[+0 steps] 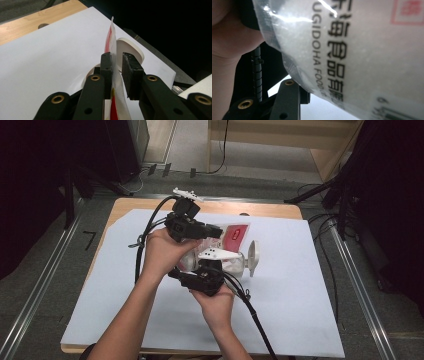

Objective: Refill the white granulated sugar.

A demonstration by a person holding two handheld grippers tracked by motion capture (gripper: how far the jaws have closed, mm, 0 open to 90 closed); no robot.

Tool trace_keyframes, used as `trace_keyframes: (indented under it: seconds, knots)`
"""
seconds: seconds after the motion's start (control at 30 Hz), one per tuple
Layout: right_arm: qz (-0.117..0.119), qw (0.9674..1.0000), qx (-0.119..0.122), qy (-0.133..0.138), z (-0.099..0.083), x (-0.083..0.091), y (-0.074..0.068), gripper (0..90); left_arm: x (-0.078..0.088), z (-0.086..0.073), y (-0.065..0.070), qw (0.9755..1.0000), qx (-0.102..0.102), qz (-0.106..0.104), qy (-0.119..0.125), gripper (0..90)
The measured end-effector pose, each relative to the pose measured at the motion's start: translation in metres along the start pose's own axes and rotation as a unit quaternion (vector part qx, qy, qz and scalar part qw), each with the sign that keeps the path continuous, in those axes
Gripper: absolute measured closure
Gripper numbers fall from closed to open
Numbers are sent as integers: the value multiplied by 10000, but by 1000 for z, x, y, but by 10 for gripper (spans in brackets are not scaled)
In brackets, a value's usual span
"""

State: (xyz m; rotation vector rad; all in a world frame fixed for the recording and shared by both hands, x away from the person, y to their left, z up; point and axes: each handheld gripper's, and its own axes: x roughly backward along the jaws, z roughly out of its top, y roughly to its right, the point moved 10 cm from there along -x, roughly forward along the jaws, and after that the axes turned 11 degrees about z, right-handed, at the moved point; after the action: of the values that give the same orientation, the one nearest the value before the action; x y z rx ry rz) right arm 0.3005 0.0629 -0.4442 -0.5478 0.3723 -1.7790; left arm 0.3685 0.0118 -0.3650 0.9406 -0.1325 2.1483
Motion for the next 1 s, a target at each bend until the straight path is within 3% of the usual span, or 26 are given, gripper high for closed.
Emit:
trace_keyframes:
  seconds: [1.0]
  knots:
    - [279,9996,-12,-13,1,-7,-13,623,13,-3,-2,9999,38,144,5,789]
